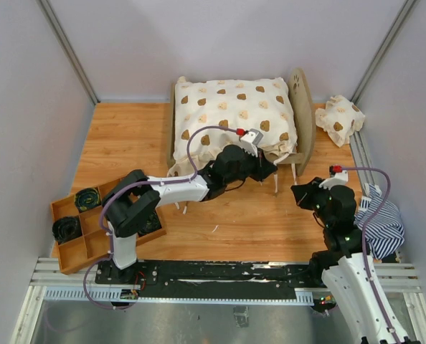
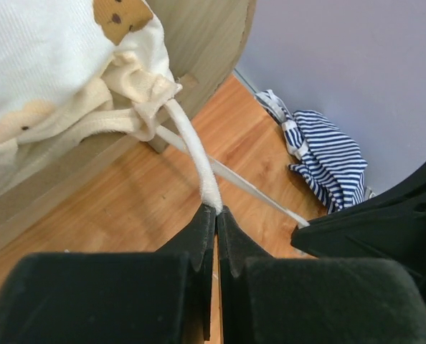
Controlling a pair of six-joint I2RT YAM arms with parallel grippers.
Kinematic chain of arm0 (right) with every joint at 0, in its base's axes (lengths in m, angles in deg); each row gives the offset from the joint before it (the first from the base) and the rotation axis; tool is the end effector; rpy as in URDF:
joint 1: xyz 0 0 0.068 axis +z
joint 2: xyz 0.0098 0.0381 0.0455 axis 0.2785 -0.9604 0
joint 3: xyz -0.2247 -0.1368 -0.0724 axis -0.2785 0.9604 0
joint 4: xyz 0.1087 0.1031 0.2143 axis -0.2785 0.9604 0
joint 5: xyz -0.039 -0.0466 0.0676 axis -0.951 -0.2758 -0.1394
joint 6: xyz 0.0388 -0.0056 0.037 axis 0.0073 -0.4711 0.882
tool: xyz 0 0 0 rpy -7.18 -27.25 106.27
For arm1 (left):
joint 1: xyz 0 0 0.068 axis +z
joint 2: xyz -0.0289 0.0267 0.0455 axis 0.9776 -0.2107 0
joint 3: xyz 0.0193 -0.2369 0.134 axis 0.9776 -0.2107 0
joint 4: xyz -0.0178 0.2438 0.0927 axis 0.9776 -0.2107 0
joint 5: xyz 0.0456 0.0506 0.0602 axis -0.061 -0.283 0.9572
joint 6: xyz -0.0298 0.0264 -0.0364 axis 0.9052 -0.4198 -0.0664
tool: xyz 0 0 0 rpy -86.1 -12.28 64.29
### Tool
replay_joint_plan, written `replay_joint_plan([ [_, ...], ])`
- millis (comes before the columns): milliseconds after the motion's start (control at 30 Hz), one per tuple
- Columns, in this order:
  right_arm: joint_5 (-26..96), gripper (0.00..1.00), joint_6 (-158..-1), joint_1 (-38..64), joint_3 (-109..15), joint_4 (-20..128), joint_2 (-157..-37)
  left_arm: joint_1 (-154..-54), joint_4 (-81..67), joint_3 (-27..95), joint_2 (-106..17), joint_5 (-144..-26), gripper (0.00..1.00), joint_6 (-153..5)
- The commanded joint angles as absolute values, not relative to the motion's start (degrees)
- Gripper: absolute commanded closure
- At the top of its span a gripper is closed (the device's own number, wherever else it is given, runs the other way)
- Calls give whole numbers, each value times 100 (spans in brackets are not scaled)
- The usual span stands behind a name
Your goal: Set up the pet bed
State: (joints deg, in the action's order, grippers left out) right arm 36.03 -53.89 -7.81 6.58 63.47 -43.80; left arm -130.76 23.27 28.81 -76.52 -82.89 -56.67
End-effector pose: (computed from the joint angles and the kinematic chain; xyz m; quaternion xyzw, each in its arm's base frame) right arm 0.1393 0.0260 0.2413 0.1203 0.7876 0.2686 0.5414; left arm 0.2575 -0.3471 0.2404 0.1889 0.7281 -0.4626 0.4692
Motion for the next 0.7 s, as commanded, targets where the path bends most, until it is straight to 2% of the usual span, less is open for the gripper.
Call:
replay_joint_plan([
  [0, 3785, 100, -5414, -857, 497, 6665, -3976, -13273, 2332, 2855, -7904, -8267, 96, -5566],
  [67, 3754, 100, -5427, -853, 384, 6562, -4084, -13361, 2336, 2955, -8127, -8339, 91, -5490],
  [167, 3811, 100, -5313, -853, 245, 6397, -4513, -13414, 2346, 2995, -8254, -8408, 75, -5450],
  [267, 3850, 100, -5105, -853, 159, 6268, -4896, -13426, 2417, 2675, -7966, -8261, 61, -5769],
  [367, 3976, 100, -4923, -853, 106, 6016, -5204, -13435, 3001, 2224, -7678, -8307, 52, -6166],
  [467, 4017, 100, -4709, -853, 85, 5824, -5389, -13430, 3396, 2072, -7576, -8687, 46, -6515],
  [667, 3914, 100, -4440, -853, 120, 5648, -5520, -13431, 3396, 2452, -7823, -9178, 45, -6860],
])
